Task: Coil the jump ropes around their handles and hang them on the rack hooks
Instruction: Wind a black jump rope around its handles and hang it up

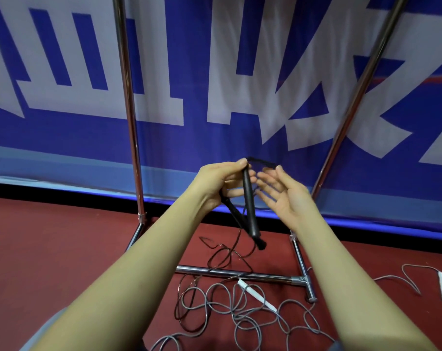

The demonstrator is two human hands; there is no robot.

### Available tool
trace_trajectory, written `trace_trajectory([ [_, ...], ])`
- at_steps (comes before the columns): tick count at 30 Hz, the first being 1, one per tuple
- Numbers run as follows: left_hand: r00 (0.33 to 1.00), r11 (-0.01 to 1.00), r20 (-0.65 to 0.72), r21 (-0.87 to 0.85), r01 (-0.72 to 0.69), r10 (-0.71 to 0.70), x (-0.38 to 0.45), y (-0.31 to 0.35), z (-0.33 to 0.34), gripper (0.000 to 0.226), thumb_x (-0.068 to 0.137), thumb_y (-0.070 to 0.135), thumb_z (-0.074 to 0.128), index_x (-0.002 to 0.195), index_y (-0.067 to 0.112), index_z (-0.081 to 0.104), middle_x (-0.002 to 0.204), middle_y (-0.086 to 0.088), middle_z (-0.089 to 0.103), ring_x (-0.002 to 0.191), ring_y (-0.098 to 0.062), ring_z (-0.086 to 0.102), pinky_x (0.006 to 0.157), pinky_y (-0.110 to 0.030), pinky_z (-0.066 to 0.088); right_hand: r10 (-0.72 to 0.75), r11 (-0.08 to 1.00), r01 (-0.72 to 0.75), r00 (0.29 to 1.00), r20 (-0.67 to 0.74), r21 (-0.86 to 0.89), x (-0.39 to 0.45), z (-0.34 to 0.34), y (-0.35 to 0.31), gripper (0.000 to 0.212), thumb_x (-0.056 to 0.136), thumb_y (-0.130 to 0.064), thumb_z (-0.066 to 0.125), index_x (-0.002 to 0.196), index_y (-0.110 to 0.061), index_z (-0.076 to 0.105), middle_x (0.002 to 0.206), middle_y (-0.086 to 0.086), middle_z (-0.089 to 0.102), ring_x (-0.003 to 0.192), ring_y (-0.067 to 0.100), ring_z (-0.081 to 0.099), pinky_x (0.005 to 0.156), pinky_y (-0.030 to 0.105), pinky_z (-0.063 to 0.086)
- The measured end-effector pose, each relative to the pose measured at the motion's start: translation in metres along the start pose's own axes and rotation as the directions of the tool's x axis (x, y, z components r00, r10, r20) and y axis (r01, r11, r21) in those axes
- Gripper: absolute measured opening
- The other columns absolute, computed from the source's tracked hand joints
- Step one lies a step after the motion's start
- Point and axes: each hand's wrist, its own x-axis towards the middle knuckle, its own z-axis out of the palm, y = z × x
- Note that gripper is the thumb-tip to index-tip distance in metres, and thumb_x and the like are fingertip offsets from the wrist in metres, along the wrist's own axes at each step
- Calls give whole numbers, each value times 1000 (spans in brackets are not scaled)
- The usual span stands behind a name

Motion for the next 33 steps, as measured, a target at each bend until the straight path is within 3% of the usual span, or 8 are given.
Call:
trace_trajectory([
  [4,987,989,-159,-151,1,-25,10,1,-5,15,90,15,65,87,0,65,76,-13,71,66,-18,72,60,-29,60,173,951,-135,978,119,-277,-5,5,5,33,95,-35,52,103,-6,66,92,9,71,82,19,69,76,30,55],
  [9,973,963,-227,-270,-20,-44,15,-2,-18,10,92,7,62,92,-3,60,73,-13,70,66,-21,72,58,-31,60,193,934,-116,960,204,-338,-10,5,10,15,92,-14,57,95,-6,69,79,5,71,63,11,63,68,27,56],
  [11,974,965,-223,-262,-18,-43,16,-1,-23,11,92,8,62,90,-3,60,77,-14,70,69,-23,72,63,-31,61,186,927,-94,956,228,-363,-9,6,12,14,92,-9,56,96,-2,68,73,4,70,59,9,60,65,24,56],
  [14,985,995,-159,-81,58,-71,15,4,-29,17,93,22,62,88,6,64,90,-10,69,78,-21,70,80,-33,56,155,942,-66,956,250,-330,-7,6,11,15,94,-3,51,94,1,66,70,4,70,57,9,60,64,23,56],
  [19,964,961,-33,77,265,-263,7,16,-37,23,93,38,57,94,15,60,99,-6,72,92,-28,69,85,-40,49,141,945,-54,957,252,-324,-2,-1,13,18,95,-2,48,93,-3,65,78,4,72,65,9,65,68,24,58],
  [26,986,958,12,-234,166,-168,1,19,-27,16,96,17,55,99,2,53,107,-21,65,104,-39,63,92,-46,50,138,902,2,946,292,-431,-2,-3,21,19,97,-5,44,102,-5,63,113,13,67,113,27,60,106,37,41],
  [29,990,932,27,-332,141,-140,0,24,-23,36,97,17,52,118,-12,44,114,-27,61,102,-40,62,90,-47,51,180,926,-39,920,349,-375,-6,0,22,16,97,-11,44,105,-5,56,124,20,63,118,30,60,106,40,40],
  [33,994,913,16,-394,102,-104,0,26,-21,45,96,16,54,127,-13,40,117,-27,61,98,-34,66,82,-44,56,207,959,-106,897,391,-263,-11,4,15,19,85,-18,51,99,-5,54,112,24,66,103,36,66,93,48,51],
])
